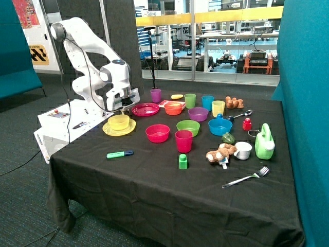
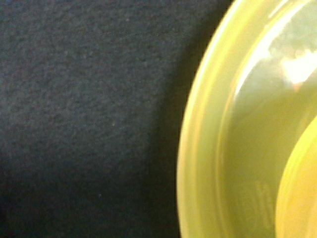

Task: Place the bowls on the appropriate plate

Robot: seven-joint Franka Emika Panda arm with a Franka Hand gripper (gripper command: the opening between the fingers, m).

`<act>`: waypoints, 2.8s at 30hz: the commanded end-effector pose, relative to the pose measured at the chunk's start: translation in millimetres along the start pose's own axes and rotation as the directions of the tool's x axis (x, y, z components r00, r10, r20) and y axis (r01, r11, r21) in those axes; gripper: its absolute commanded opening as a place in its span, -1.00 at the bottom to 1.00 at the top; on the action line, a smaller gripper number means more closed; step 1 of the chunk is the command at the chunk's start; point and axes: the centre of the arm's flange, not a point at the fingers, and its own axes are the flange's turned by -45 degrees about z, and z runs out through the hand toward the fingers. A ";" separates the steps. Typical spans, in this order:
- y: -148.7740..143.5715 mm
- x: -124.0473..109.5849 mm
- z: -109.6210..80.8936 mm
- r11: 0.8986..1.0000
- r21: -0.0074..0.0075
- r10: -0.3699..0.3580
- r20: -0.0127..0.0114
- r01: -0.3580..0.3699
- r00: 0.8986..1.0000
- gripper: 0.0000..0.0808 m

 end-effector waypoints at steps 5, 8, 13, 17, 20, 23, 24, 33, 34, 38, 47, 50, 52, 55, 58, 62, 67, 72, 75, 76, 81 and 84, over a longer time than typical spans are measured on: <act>4.7 5.7 -2.8 1.000 0.005 -0.019 0.001 0.019 1.000 0.71; 0.7 9.3 -5.8 1.000 0.005 -0.014 0.001 0.014 1.000 0.65; -9.0 19.9 -13.3 0.999 0.005 -0.041 0.000 0.041 0.999 0.54; -16.9 27.7 -18.3 0.998 0.005 -0.067 0.000 0.067 0.998 0.48; -24.4 34.7 -22.5 0.997 0.005 -0.082 0.000 0.082 0.997 0.42; -29.0 38.8 -25.0 0.995 0.005 -0.099 0.000 0.099 0.995 0.37; -32.5 42.3 -26.9 0.994 0.005 -0.110 0.000 0.110 0.994 0.33; -50.3 61.2 -33.0 0.984 0.005 -0.176 0.000 0.176 0.984 0.09; -54.1 64.2 -33.6 0.979 0.005 -0.204 0.000 0.204 0.979 0.07; -63.8 72.1 -34.9 0.970 0.005 -0.243 -0.001 0.243 0.970 0.01; -80.4 94.0 -37.4 0.945 0.005 -0.328 -0.001 0.328 0.945 -0.02; -84.9 102.0 -37.5 0.935 0.005 -0.354 -0.001 0.354 0.935 -0.01; -87.7 107.6 -37.3 0.930 0.005 -0.367 -0.001 0.367 0.930 0.00; -91.9 116.8 -37.0 0.923 0.005 -0.385 -0.001 0.385 0.923 0.02; -95.9 126.5 -36.8 0.910 0.005 -0.414 -0.001 0.414 0.910 0.04; -102.0 142.3 -36.4 0.896 0.005 -0.443 -0.002 0.443 0.896 0.08; -106.7 151.1 -35.3 0.889 0.005 -0.458 -0.002 0.458 0.889 0.06; -110.6 167.4 -34.0 0.881 0.005 -0.472 -0.002 0.472 0.881 0.06; -108.4 176.1 -33.2 0.882 0.005 -0.471 -0.002 0.471 0.882 0.07; -108.0 177.2 -33.1 0.882 0.005 -0.471 -0.002 0.471 0.882 0.07; -102.5 184.3 -31.0 0.893 0.005 -0.450 -0.002 0.450 0.893 0.09; -96.9 190.0 -28.4 0.902 0.005 -0.433 -0.002 0.433 0.902 0.10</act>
